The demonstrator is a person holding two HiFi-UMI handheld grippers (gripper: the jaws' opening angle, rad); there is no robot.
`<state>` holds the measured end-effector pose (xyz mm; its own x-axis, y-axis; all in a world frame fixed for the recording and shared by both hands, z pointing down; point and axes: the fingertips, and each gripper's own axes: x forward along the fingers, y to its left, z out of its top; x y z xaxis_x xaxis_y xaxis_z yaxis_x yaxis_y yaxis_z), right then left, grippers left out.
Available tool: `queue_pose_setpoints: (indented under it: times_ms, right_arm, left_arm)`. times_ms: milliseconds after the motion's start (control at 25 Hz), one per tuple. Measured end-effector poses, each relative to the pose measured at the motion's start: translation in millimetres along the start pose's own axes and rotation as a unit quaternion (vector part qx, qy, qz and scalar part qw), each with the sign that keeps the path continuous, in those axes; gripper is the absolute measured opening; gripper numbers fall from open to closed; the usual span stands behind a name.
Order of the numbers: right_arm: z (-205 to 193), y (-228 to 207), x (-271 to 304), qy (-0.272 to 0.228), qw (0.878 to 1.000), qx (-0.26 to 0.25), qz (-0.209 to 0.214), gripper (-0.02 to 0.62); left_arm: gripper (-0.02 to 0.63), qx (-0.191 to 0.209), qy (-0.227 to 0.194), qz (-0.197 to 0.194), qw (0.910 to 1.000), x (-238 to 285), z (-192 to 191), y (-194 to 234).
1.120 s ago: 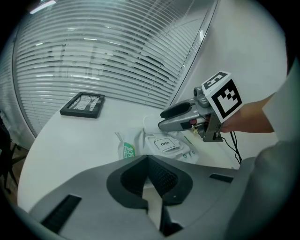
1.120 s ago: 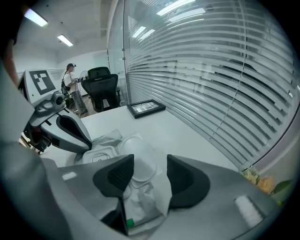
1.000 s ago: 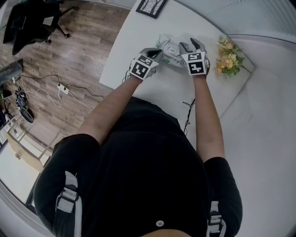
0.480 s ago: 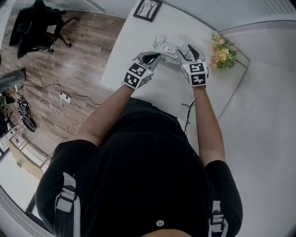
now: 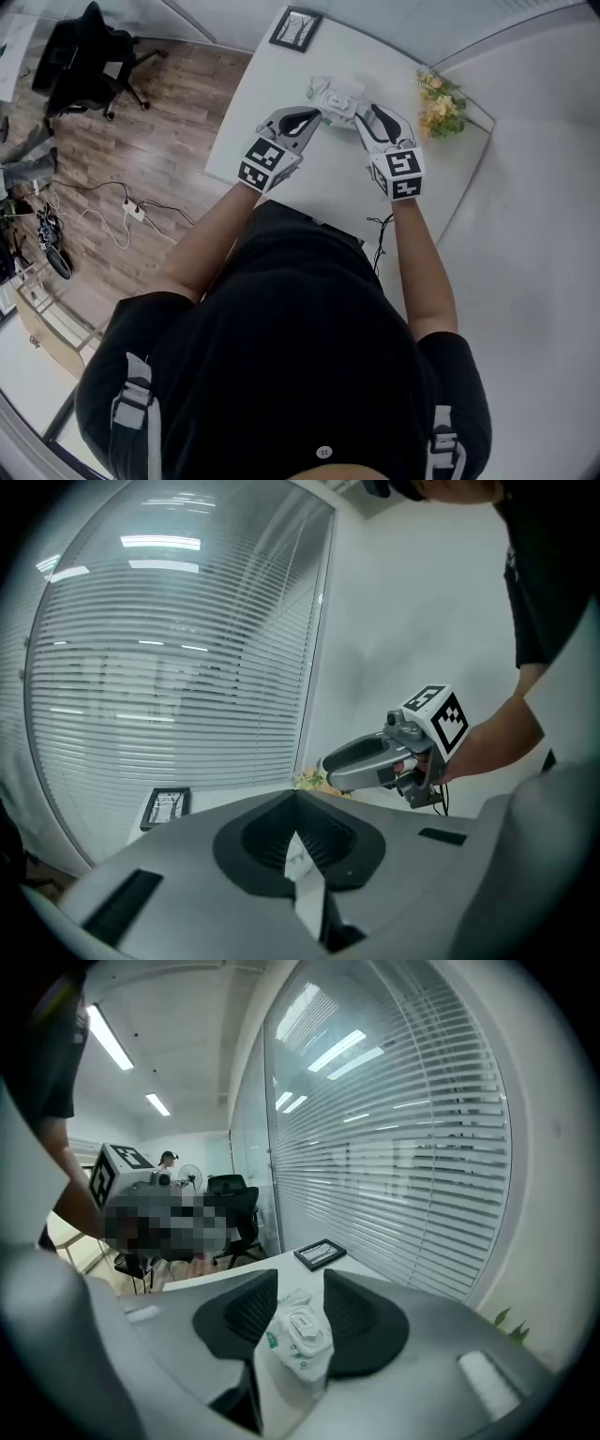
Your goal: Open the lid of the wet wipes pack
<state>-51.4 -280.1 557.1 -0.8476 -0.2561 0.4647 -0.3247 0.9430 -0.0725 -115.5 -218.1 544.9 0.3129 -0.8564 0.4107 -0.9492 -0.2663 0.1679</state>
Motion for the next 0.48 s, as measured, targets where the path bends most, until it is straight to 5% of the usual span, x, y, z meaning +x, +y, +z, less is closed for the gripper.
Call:
queue_pose_setpoints:
  times_ms: [480]
  right_arm:
    - [53.4,41.6,-71.6,-0.105,0.994,0.002,0.021,0.017]
  left_arm:
    - [0.005,0.021,-0.073,-0.008,0.9971,-40.4,58.0,-49.3]
